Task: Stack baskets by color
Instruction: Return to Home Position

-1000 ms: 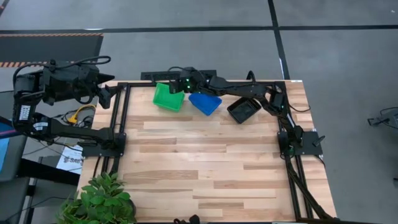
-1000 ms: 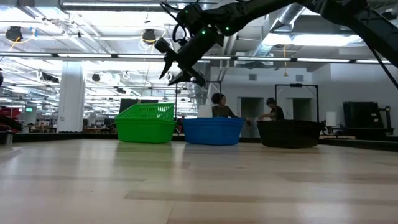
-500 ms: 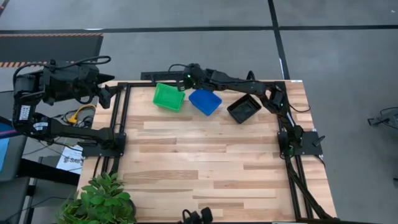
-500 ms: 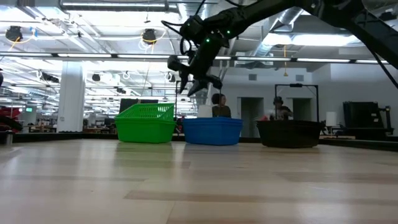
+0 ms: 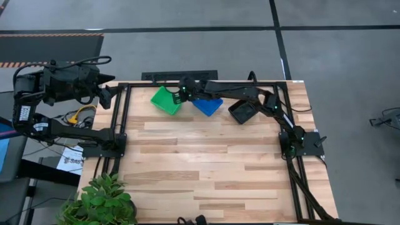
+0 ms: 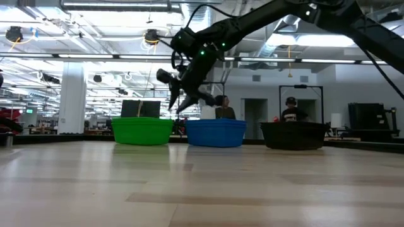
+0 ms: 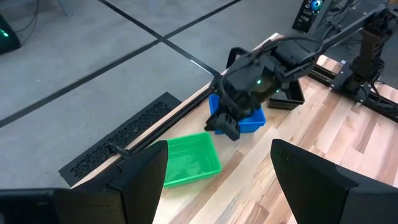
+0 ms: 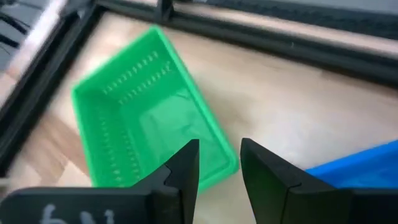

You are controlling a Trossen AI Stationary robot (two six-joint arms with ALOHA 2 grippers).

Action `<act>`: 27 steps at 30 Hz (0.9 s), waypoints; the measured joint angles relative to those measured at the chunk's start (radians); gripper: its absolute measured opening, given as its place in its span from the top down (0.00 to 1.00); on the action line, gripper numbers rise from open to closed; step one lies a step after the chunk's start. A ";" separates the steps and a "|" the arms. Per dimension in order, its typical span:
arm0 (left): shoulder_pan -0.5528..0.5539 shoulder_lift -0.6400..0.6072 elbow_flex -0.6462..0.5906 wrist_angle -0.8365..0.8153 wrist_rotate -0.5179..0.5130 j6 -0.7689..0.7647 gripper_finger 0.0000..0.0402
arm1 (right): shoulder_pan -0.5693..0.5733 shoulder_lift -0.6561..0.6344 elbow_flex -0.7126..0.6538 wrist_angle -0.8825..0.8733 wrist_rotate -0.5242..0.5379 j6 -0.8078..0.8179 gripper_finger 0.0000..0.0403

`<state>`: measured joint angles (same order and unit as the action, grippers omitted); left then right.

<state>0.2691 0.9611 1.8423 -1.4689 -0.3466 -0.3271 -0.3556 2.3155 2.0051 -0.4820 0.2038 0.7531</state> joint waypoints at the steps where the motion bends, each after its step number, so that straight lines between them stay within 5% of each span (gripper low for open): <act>1: 0.000 0.000 0.000 0.000 0.000 0.000 0.32 | 0.004 -0.003 0.002 0.000 0.001 -0.001 0.66; 8: 0.000 0.000 0.000 0.000 0.000 0.001 0.32 | 0.004 -0.080 0.000 -0.012 0.026 -0.079 0.67; 16: 0.000 0.007 0.000 0.067 -0.024 -0.006 0.32 | 0.004 -0.434 0.002 -0.106 0.004 -0.326 0.67; 27: 0.000 0.009 -0.004 0.112 -0.050 -0.011 0.32 | 0.137 -0.973 0.002 -0.497 -0.020 -0.549 0.66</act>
<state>0.2687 0.9699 1.8382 -1.3570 -0.3970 -0.3380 -0.2190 1.3421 2.0072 -0.9793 0.1839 0.2037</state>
